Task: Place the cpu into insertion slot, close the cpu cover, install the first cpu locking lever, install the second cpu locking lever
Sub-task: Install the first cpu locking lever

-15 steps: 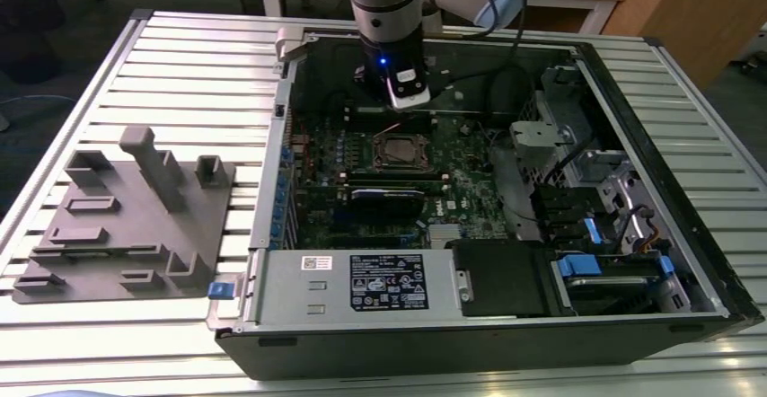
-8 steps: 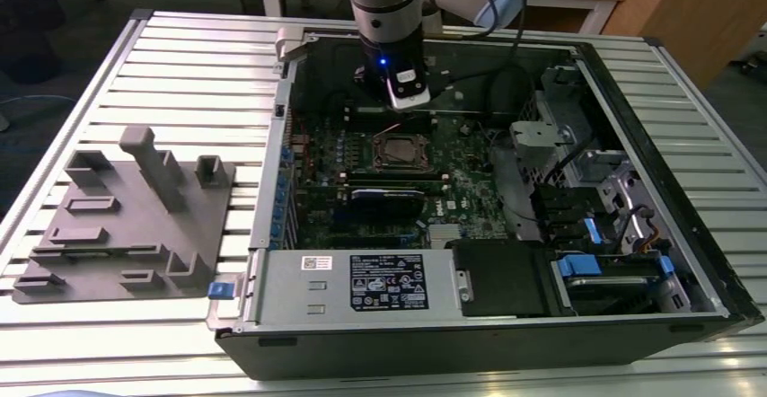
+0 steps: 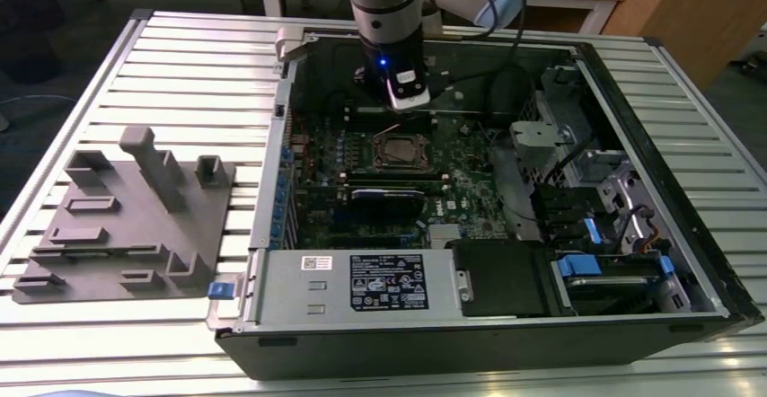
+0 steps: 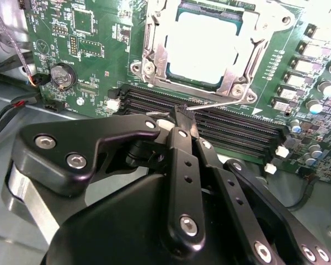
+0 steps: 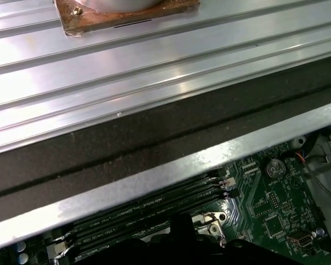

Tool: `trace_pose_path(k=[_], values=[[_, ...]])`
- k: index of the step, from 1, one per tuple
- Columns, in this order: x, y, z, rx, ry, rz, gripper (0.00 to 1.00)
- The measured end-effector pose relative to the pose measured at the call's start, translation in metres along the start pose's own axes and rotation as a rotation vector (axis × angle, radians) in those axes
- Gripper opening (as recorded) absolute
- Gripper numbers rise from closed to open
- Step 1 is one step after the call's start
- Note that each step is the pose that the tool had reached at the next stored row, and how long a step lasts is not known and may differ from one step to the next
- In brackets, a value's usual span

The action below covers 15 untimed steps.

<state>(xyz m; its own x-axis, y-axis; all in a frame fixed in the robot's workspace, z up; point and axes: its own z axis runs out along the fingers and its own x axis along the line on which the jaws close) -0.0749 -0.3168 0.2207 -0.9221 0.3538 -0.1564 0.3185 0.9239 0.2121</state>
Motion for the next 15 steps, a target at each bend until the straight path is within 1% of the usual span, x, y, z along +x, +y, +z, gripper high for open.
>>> trace_pose_path(k=[15], values=[[0.0002,-0.0002,0.0011,0.0001,0.0000,0.000,0.11]])
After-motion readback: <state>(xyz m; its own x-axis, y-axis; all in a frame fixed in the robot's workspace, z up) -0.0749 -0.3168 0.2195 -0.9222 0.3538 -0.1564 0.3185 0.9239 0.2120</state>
